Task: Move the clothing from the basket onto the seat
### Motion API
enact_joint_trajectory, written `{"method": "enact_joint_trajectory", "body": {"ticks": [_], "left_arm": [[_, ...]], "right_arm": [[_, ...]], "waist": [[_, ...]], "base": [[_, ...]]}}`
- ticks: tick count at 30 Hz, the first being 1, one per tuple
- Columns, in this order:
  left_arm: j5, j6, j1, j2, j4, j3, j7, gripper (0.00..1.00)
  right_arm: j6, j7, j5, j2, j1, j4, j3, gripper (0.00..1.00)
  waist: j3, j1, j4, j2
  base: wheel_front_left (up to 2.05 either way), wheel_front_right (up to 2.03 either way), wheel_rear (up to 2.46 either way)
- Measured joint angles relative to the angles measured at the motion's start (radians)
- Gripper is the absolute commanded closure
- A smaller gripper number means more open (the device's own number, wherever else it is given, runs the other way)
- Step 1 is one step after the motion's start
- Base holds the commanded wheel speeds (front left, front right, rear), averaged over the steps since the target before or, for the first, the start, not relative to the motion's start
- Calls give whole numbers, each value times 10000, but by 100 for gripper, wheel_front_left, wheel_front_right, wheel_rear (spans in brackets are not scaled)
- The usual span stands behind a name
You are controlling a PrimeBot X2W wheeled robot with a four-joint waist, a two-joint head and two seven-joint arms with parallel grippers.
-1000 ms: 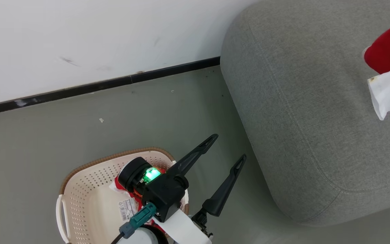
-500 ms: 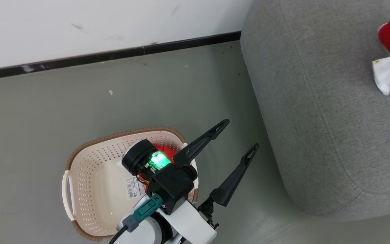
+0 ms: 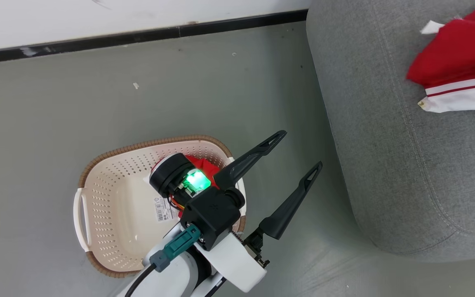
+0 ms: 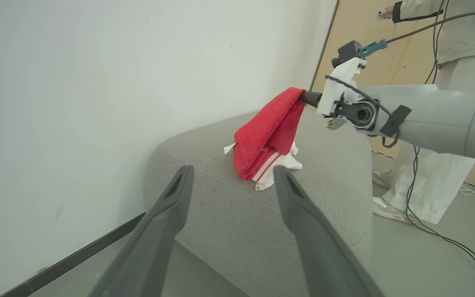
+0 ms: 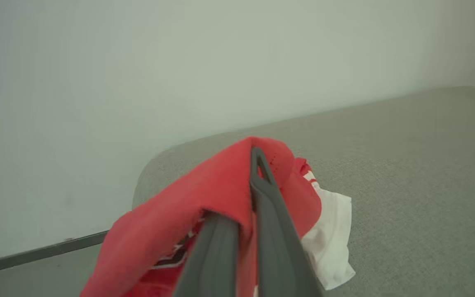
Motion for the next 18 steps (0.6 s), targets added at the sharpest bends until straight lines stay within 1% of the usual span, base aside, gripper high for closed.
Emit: {"method": "enact_joint_trajectory", "body": {"ticks": [6,7,9,10,11,18], "left_arm": [[10,-48,-196,-8,54,13,-13,0],[12,-90,-218,-2,86,40,-25,0],[10,-115,-219,13,244,61,-125,0],[10,-130,-219,21,284,61,-153,0],[10,-130,-219,23,299,67,-180,0],[-17,-174,-219,19,502,71,-280,0]], "right_arm": [[0,-109,-98,242,401,339,-19,100],[-2,-111,-102,318,441,408,-17,88],[0,-113,-109,531,519,477,-10,57],[0,-119,-109,610,581,474,0,7],[0,-130,-121,650,624,485,10,0],[0,-201,-169,683,915,539,56,0]], "waist": [[260,0,8,0],[290,0,0,0],[296,0,-25,0],[287,0,-34,0],[278,0,-43,0],[180,0,-161,0]], "base": [[0,0,0],[0,0,0],[0,0,0],[0,0,0],[0,0,0],[0,0,0]]}}
